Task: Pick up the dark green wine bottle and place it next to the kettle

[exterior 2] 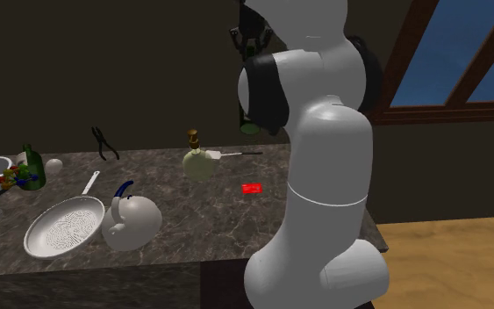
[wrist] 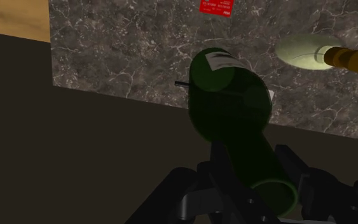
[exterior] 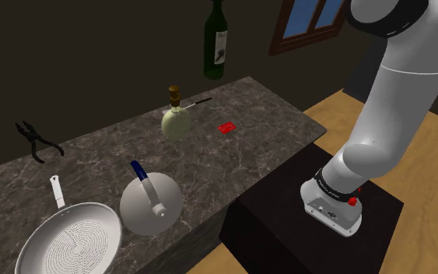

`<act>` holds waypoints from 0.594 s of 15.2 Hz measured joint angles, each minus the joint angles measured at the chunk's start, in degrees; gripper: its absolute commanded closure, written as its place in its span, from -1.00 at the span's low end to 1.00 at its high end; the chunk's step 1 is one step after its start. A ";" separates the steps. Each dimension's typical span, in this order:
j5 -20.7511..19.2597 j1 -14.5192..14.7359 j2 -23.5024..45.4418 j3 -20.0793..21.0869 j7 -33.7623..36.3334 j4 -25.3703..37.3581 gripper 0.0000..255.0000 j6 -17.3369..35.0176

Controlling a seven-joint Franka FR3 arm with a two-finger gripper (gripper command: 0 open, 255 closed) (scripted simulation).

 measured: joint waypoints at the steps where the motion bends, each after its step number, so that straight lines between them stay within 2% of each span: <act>1: -0.03 0.03 0.56 0.00 0.02 1.58 1.00 -1.03; 6: -0.26 0.26 5.61 0.00 0.05 13.51 1.00 -7.90; 9: -0.39 1.44 1.70 0.47 1.71 9.42 1.00 -7.74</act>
